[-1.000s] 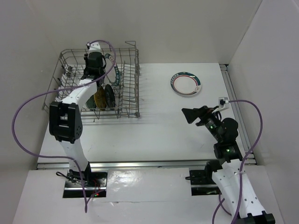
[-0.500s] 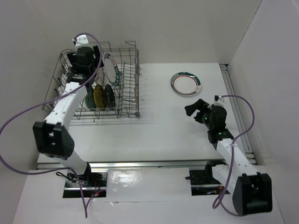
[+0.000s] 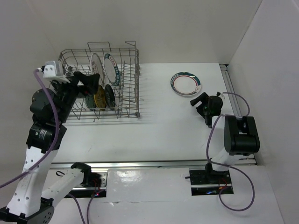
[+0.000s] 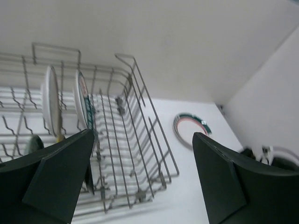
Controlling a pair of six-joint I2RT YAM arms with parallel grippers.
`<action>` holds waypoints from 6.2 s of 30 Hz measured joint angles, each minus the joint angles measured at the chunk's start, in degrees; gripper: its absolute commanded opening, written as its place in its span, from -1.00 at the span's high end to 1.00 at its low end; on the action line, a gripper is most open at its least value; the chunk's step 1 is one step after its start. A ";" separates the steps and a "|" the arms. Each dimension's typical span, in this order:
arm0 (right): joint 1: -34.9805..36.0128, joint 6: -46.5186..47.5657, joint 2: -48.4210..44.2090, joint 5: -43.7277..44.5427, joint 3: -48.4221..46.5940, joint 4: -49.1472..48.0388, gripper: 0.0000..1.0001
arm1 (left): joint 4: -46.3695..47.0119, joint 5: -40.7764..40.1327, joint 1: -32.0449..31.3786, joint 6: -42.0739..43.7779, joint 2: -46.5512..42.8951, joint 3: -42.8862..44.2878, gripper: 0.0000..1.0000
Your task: Load the plates into the dish rack
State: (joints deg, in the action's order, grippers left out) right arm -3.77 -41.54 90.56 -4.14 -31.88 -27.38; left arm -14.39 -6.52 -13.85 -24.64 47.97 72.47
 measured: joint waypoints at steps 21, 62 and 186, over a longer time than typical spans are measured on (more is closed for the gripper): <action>-4.15 -6.19 28.55 -2.82 -31.10 -4.59 -0.84 | -0.94 7.96 1.73 -0.94 -6.95 -11.21 -1.00; -6.88 -9.25 17.03 -13.25 -16.06 -3.43 1.00 | -1.79 4.00 3.89 -1.14 -4.04 -11.21 -1.00; 25.38 0.70 -50.58 -20.37 4.76 12.87 -0.91 | 42.62 -26.67 18.34 25.68 42.97 -4.20 1.00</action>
State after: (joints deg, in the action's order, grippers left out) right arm 21.61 -40.84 39.99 -24.51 -27.11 -14.50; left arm 28.23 -33.19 4.49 1.04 90.94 68.27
